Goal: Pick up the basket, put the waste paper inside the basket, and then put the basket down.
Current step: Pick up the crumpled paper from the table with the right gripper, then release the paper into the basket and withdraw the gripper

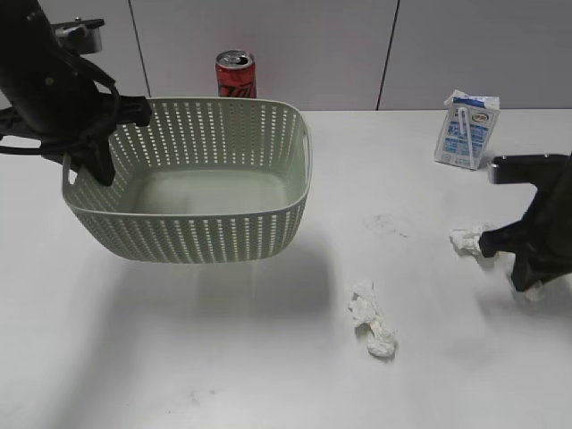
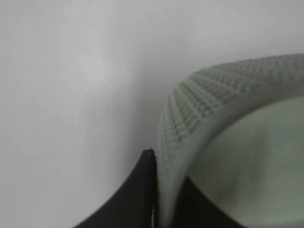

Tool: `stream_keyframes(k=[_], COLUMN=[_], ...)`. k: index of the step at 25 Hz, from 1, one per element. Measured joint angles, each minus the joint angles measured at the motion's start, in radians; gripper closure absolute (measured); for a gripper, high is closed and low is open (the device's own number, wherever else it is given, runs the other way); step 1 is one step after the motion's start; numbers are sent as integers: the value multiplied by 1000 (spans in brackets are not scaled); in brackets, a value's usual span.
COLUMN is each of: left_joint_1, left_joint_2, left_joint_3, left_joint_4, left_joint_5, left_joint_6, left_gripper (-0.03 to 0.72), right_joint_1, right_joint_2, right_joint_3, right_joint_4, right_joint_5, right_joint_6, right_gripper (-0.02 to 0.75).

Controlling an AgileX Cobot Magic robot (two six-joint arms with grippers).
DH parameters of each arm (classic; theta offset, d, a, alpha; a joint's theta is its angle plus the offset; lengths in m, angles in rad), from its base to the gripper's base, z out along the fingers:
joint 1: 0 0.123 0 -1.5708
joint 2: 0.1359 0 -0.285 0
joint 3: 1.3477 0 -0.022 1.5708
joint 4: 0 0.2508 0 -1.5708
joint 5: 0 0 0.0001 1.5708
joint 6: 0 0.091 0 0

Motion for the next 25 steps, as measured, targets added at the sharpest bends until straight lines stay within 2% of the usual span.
stream_keyframes(k=[3, 7, 9, 12, 15, 19, 21, 22, 25], left_joint_1=[0, 0, 0, 0, 0, 0, 0, 0, 0], left_joint_2=[1, 1, 1, 1, 1, 1, 1, 1, 1], left_joint_3=[0, 0, 0, 0, 0, 0, 0, 0, 0], left_joint_4=[0, 0, 0, -1, -1, -1, -1, -1, -1], left_joint_5=[0, -2, -6, -8, -9, -9, -9, -9, -9], left_joint_6=[0, 0, 0, 0, 0, 0, 0, 0, 0], left_gripper=[688, 688, 688, 688, 688, 688, 688, 688, 688], right_joint_1=[101, 305, 408, 518, 582, 620, 628, 630, 630], right_joint_2=[-129, -277, -298, -281, -226, -113, -53, -23, 41], right_joint_3=[-12, -107, -177, -292, -395, -490, -524, -538, -560], right_joint_4=[3, 7, 9, 34, 79, 155, 201, 230, 277], right_joint_5=[2, -21, -60, -110, -171, -192, -181, -168, -132], right_joint_6=[-17, -52, -61, -66, -68, -94, -149, -174, -219], right_gripper=[714, 717, 717, 717, 717, 701, 636, 568, 288])
